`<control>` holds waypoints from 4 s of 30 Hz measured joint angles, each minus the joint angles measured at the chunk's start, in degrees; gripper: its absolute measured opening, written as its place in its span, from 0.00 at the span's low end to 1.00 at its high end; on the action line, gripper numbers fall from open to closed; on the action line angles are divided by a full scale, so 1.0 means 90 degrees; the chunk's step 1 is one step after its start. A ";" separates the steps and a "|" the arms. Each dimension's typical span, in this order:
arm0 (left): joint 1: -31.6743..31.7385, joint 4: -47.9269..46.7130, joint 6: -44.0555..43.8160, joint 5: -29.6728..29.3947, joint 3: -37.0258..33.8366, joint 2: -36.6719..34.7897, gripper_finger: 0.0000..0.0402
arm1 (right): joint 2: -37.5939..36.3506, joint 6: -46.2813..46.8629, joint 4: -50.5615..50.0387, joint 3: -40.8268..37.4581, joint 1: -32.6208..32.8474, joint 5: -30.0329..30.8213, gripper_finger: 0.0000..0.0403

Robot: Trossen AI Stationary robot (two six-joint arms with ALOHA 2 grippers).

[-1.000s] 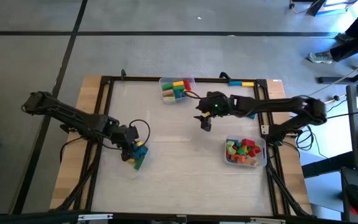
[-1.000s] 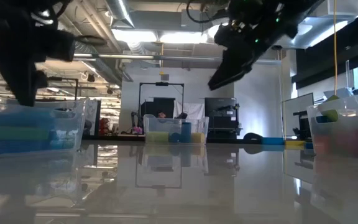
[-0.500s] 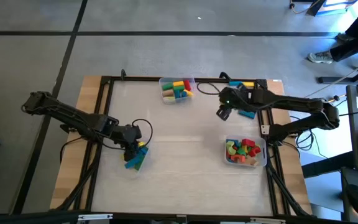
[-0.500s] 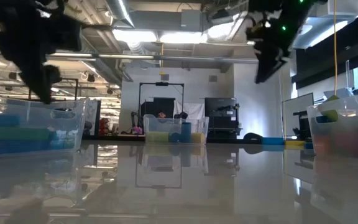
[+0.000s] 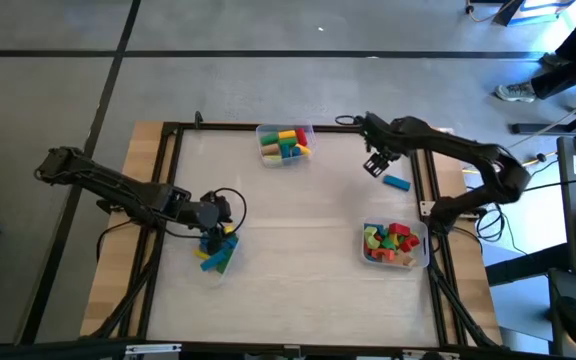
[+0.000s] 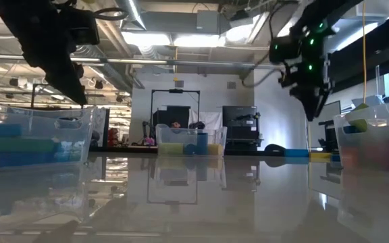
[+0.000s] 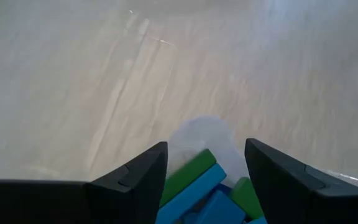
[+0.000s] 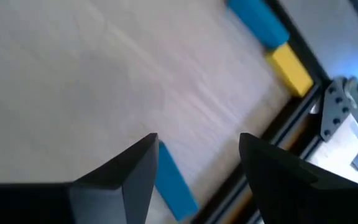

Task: Sort blocks by size
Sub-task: Put the blue rectangular block into the bottom left transparent bin

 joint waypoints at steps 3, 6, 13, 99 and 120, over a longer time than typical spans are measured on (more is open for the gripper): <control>0.0000 0.0000 -0.0002 -0.0002 0.0000 0.0000 0.52 | 0.0401 -0.0441 -0.0035 0.0000 -0.0244 -0.0132 0.56; -0.0001 -0.0002 -0.0094 -0.0002 0.0000 0.0000 0.52 | 0.0782 -0.0985 -0.0088 0.0000 -0.0374 -0.0574 0.56; -0.0013 -0.0002 -0.0240 -0.0002 0.0000 0.0000 0.52 | 0.1475 -0.1798 -0.0385 0.0000 -0.0366 -0.0837 0.56; -0.0012 -0.0264 -0.0869 -0.0825 0.0005 -0.1796 0.52 | 0.3388 -0.0923 1.1296 0.0730 0.4761 -0.2495 0.32; 0.0119 0.0866 0.0856 -0.1511 0.0022 -0.2453 0.52 | 0.5414 -0.0560 1.0170 0.3106 0.4719 -0.1542 0.42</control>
